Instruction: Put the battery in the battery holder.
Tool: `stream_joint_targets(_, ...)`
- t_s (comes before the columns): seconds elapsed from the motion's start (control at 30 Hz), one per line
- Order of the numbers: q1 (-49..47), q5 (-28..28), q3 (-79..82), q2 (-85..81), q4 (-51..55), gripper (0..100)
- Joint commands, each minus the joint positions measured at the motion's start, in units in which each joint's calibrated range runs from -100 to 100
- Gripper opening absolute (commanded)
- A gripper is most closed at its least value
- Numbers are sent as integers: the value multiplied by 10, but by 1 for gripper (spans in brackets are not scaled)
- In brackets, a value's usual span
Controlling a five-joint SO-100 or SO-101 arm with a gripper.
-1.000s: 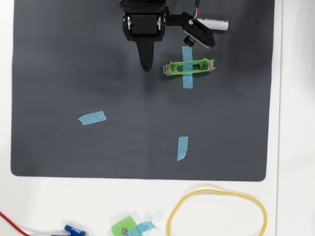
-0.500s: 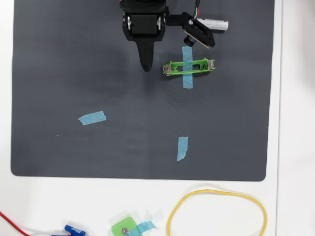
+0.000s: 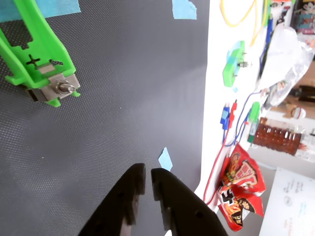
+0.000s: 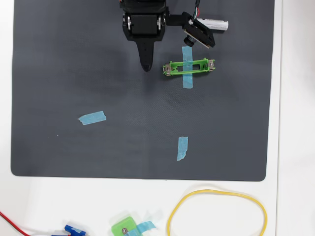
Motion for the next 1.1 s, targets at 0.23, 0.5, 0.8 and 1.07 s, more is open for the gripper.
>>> stream_joint_targets(0.23, 2, 2, 5, -7, -1, 0)
stream_joint_targets(0.5, 2, 2, -17, -6, 2, 0)
stream_joint_targets(0.8, 0, 2, -242, 143, 109, 0)
stream_joint_targets(1.07, -26, 43, -447, 282, 240, 0)
